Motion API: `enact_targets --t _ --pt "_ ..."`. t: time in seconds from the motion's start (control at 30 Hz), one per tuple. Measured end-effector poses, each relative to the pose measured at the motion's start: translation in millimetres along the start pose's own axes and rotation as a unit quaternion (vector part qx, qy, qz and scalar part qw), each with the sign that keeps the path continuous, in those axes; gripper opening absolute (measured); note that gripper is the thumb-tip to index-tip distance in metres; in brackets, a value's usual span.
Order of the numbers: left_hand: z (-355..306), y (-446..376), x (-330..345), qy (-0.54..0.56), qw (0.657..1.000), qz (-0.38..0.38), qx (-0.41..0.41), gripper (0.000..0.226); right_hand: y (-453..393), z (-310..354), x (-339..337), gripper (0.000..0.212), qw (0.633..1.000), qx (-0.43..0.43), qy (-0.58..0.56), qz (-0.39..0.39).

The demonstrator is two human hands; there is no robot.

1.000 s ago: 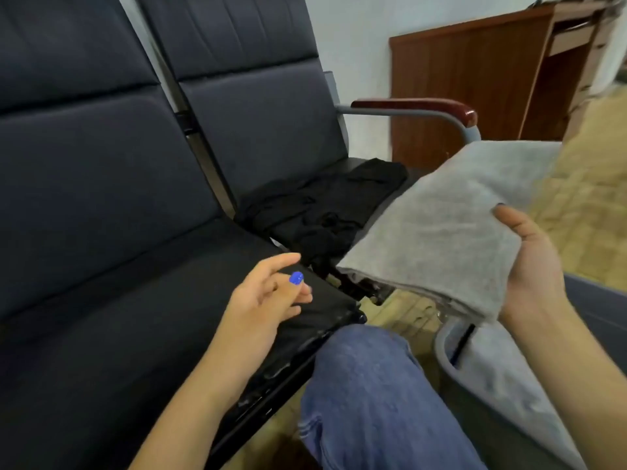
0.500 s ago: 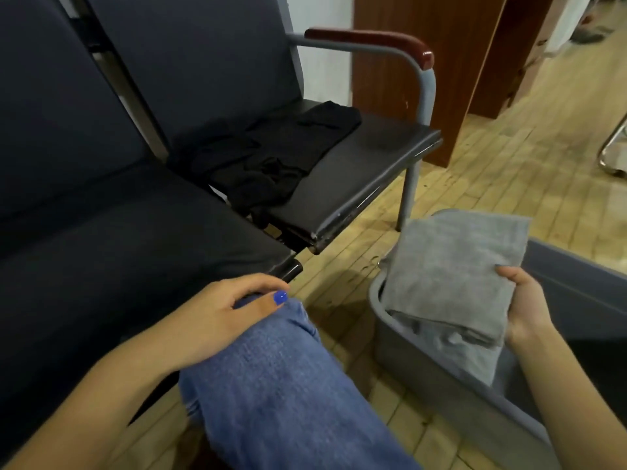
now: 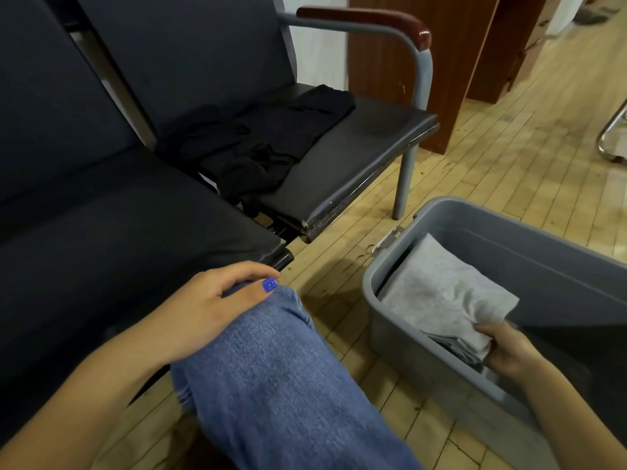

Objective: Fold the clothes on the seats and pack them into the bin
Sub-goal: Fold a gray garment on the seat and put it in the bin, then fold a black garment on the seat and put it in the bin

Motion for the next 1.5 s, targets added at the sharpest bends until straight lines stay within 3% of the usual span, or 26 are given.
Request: enact_targets --t 0.13,0.17,0.23,0.3,0.47,0.53,0.6,0.7,0.83,0.93,1.03,1.13,1.17,1.2,1.27,1.33,1.4,1.43,1.5 --pt "3 2 3 -0.013 1.0 -0.02 0.006 0.03 12 -1 3 0.031 0.993 -0.006 0.107 -0.049" --pt "4 3 3 -0.022 0.999 -0.027 0.014 0.034 12 -1 3 0.042 0.986 0.001 0.156 -0.067" --pt "6 8 4 -0.024 0.998 -0.04 0.033 0.043 18 3 9 0.082 0.95 -0.014 0.286 -0.123" --pt "8 14 2 -0.004 0.997 -0.055 0.052 0.045 25 15 29 0.091 0.89 -0.086 0.424 -0.146" --pt "33 35 -24 0.101 0.992 -0.074 0.024 0.053 45 56 136 0.077 0.774 -0.3 0.557 0.016" --pt "49 45 -40 0.108 0.989 -0.096 0.005 0.07 61 78 187 0.07 0.725 -0.381 0.57 0.06" --pt "61 56 -53 0.101 0.987 -0.123 -0.002 0.072 85 103 240 0.064 0.699 -0.438 0.556 0.105" --pt "70 75 -71 0.092 0.981 -0.171 -0.009 0.057 119 130 317 0.056 0.661 -0.476 0.549 0.188" --pt "86 99 -90 0.089 0.972 -0.215 -0.006 0.064 150 146 402 0.064 0.566 -0.44 0.629 0.3" --pt "107 106 -108 0.082 0.967 -0.238 -0.031 0.064 142 158 449 0.071 0.59 -0.379 0.632 0.33" --pt "134 106 -119 0.067 0.965 -0.242 -0.077 0.057 114 152 462 0.069 0.597 -0.42 0.656 0.194" --pt "155 97 -122 0.05 0.963 -0.241 -0.108 0.018 91 134 451 0.058 0.548 -0.441 0.706 0.089" --pt "158 95 -122 0.043 0.963 -0.242 -0.107 0.031 86 133 449 0.056 0.541 -0.444 0.709 0.092" --pt "162 93 -121 0.047 0.962 -0.246 -0.105 0.044 82 136 450 0.054 0.553 -0.441 0.699 0.11" --pt "168 89 -118 0.063 0.958 -0.251 -0.125 0.048 77 140 449 0.05 0.585 -0.427 0.676 0.14" --pt "172 88 -118 0.112 0.951 -0.259 -0.126 0.036 76 142 448 0.043 0.605 -0.433 0.653 0.141" --pt "176 86 -117 0.153 0.946 -0.258 -0.126 0.007 77 144 447 0.034 0.652 -0.445 0.595 0.149" --pt "179 86 -118 0.174 0.942 -0.258 -0.126 0.016 80 145 448 0.03 0.683 -0.447 0.553 0.165" --pt "181 84 -118 0.212 0.935 -0.258 -0.121 0.004 94 146 453 0.019 0.732 -0.446 0.469 0.211"
Point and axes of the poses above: each hand's wrist, its own y-axis away from the middle knuckle, its own x-axis out of the palm, z = x × y, the point moved 2 cm from there along -y, towards the middle knuckle, and after that the axes turned 7 degrees about -x, right-handed, at the moved point
